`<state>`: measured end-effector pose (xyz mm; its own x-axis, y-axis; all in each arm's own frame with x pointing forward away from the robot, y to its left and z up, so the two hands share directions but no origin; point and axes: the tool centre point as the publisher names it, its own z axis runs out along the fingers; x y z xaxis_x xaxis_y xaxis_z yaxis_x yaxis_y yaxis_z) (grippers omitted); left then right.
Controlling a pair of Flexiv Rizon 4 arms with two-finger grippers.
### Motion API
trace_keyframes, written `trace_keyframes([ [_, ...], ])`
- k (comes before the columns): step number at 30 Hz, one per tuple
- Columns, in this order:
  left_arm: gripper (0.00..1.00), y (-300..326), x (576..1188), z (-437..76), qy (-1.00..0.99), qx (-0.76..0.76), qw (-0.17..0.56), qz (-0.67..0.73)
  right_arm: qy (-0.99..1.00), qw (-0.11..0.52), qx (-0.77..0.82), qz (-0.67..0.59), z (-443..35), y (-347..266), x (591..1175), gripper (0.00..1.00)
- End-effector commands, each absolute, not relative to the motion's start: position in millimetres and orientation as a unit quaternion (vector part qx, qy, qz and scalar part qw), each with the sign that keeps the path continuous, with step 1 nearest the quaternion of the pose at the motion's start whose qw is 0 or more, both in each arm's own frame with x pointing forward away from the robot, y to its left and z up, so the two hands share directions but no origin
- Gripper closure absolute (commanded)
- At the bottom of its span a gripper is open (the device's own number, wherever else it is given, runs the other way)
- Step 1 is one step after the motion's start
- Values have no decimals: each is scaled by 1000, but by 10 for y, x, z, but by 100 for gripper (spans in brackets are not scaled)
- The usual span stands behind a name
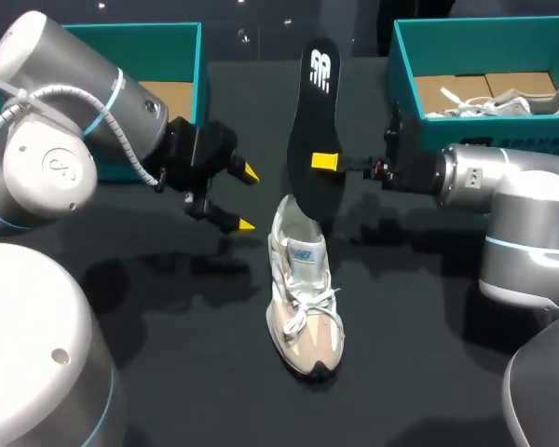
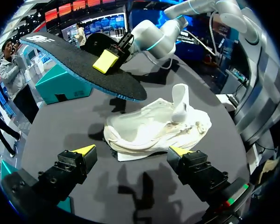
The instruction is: Take the shoe out of the shoebox, open the shoe tongue, remove and reinsert the insole, then place the shoe into the shoebox
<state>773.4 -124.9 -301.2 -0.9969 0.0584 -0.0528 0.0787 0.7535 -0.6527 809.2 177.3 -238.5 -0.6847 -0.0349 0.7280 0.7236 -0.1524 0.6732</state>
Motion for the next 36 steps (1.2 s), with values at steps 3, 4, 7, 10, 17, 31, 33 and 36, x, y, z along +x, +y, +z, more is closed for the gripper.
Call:
trace_keyframes([
  [3,0,-1355,7810,-3290,940,41,-10,-339,-599,265,-260,-709,-2573,1921,8200,100],
  [4,0,-1355,7810,-3290,940,41,-10,-339,-599,265,-260,-709,-2573,1921,8200,100],
  [7,0,-1355,7810,-3290,940,41,-10,-339,-599,265,-260,-709,-2573,1921,8200,100],
  [10,0,-1355,7810,-3290,940,41,-10,-339,-599,265,-260,-709,-2573,1921,8200,100],
  [17,0,-1459,7714,-3506,945,57,-19,-320,-603,254,-257,-711,-2646,1997,8200,100],
  [31,0,-1446,7622,-3610,948,38,-16,-315,-607,243,-238,-718,-2704,2046,8209,100],
  [33,0,-1452,7616,-3610,950,39,-11,-310,-607,243,-238,-718,-2704,2046,8209,100],
  [36,0,-1455,7618,-3615,950,39,-8,-310,-607,243,-238,-718,-2704,2046,8209,100],
])
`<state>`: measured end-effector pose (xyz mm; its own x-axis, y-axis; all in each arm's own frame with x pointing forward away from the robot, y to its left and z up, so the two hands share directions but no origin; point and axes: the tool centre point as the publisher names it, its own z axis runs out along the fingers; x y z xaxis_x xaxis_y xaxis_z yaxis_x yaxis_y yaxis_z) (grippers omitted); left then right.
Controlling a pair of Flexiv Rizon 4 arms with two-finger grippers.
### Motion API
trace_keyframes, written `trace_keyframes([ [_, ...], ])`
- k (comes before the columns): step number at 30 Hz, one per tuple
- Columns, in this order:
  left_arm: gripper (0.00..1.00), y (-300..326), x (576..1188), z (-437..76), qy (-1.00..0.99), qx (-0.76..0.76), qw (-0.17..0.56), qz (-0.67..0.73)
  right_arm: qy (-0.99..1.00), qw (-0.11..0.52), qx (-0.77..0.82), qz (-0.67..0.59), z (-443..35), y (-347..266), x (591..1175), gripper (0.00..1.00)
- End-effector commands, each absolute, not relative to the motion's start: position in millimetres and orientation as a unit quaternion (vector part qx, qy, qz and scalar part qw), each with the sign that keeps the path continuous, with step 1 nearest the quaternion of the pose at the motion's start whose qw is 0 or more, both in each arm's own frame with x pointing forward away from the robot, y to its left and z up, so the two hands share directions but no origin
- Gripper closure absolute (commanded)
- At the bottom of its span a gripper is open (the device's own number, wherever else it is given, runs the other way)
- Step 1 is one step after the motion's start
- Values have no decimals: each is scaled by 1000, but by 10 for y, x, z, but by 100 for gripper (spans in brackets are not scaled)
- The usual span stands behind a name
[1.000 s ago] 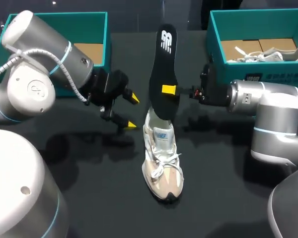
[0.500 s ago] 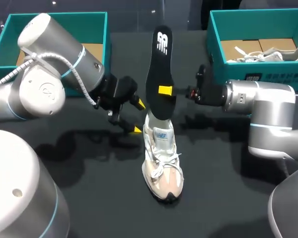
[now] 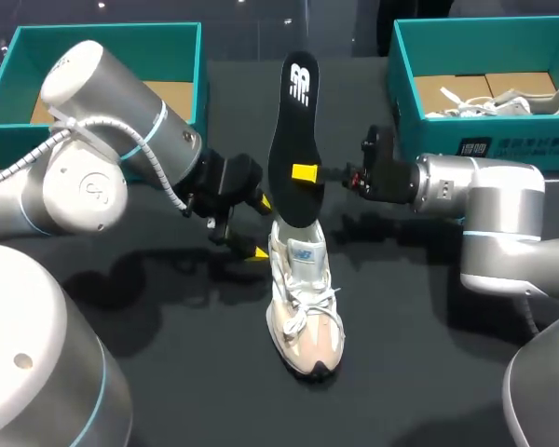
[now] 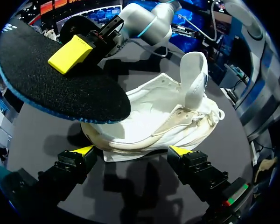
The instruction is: Take the shoe out of the shoebox, open the shoe tongue, remove and reinsert the insole, then place the shoe into the shoebox
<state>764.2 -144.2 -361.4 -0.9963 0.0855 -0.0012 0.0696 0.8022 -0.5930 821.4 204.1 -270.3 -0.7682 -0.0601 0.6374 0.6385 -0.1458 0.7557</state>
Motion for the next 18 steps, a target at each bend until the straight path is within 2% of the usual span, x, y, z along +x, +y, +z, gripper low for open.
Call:
trace_keyframes([
  [1,0,-1455,7620,-3617,-950,-38,7,310,-607,243,-238,-718,-2704,2046,8209,100],
  [18,0,-1488,7619,-3637,-953,-30,-6,300,-601,237,-238,-725,-2740,2074,8188,100],
])
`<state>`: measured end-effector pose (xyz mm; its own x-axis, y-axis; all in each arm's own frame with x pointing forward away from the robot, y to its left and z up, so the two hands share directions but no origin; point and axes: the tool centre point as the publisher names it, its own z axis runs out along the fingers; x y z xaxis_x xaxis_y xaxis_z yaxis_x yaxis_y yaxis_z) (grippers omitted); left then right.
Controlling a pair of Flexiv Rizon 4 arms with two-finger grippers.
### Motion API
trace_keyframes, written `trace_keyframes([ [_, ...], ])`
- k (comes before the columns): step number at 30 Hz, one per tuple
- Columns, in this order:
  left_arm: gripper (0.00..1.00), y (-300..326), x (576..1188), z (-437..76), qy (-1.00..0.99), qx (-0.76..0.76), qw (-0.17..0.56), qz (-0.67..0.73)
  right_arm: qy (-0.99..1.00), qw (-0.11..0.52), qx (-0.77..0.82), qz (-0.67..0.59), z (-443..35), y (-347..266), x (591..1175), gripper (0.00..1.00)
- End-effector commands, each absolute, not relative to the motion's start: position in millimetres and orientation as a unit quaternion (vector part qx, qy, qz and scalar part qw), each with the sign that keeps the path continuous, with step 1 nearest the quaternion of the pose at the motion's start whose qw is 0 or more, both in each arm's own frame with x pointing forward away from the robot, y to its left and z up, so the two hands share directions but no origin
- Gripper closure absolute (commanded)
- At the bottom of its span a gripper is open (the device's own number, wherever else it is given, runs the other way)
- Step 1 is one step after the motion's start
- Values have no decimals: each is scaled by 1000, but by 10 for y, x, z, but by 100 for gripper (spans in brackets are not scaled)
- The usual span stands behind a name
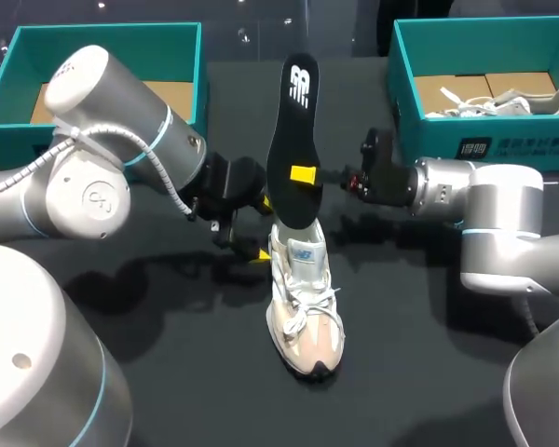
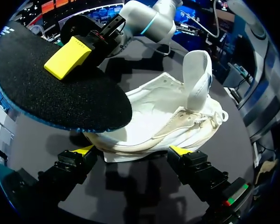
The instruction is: Take the shoe out of the shoebox, open the shoe tongue, remove and reinsert the insole, then place the shoe into the shoebox
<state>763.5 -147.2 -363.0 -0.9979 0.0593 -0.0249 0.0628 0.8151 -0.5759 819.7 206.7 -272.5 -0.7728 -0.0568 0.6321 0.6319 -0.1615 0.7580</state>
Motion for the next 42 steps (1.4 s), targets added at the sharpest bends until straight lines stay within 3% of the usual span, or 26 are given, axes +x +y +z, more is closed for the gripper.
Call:
trace_keyframes([
  [1,0,-1487,7622,-3638,954,29,6,-300,-601,237,-238,-725,-2742,2073,8187,100],
  [16,0,-1483,7634,-3643,954,24,1,-300,-588,207,-221,-750,-2757,2087,8167,100],
  [42,0,-1483,7634,-3643,954,24,1,-300,-606,217,-170,-746,-2922,2087,8028,100],
])
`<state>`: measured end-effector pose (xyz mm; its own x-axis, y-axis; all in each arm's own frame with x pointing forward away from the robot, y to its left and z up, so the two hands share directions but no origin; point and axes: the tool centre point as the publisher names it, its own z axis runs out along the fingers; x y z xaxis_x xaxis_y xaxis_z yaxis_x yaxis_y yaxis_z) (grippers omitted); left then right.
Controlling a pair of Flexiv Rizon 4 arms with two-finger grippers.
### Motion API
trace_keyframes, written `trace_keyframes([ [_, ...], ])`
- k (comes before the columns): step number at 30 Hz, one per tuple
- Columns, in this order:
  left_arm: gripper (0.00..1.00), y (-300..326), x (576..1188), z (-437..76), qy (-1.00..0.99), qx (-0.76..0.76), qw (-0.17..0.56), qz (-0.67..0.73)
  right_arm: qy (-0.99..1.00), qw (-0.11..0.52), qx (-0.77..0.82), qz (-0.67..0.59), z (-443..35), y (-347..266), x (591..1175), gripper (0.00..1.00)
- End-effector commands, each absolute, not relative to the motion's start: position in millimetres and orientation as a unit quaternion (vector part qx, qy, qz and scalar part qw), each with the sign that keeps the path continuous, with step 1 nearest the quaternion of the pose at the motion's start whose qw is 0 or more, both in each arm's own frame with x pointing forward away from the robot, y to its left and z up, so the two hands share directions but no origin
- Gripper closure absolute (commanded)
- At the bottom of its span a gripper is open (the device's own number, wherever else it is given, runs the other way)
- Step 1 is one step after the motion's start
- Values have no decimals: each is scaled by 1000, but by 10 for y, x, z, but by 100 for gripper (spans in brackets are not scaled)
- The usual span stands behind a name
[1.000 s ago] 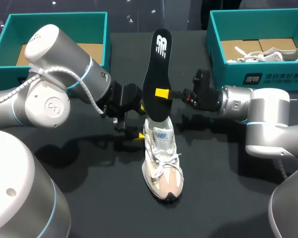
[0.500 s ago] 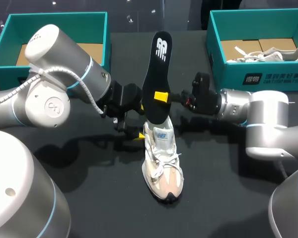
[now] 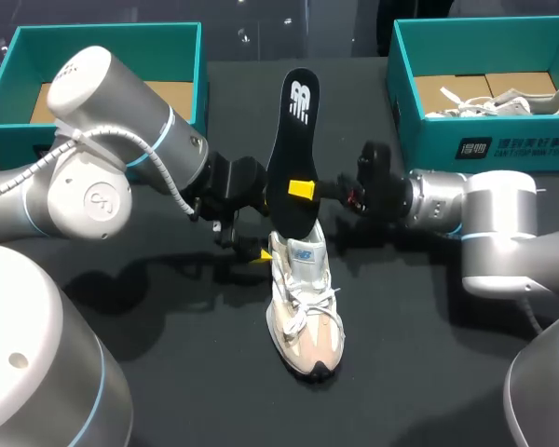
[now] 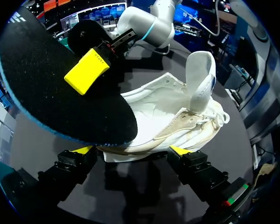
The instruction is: Take the shoe out of the shoebox, open the shoe tongue, remove and reinsert the insole, then place the shoe into the shoebox
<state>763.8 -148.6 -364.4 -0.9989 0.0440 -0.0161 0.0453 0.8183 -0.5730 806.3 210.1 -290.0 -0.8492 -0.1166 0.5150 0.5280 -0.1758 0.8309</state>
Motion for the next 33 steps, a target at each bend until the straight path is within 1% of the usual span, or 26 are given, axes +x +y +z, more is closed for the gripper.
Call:
trace_keyframes([
  [1,0,-1483,7634,-3643,954,24,1,-300,-607,217,-169,-746,-2930,2083,8014,100],
  [8,0,-1483,7634,-3643,954,24,1,-300,-613,221,-173,-739,-3009,2041,7908,100],
  [23,0,-1483,7634,-3643,954,24,1,-300,-619,256,-198,-716,-3292,2069,7664,100],
  [33,0,-1483,7634,-3643,954,24,1,-300,-626,254,-229,-700,-3416,2044,7548,100],
])
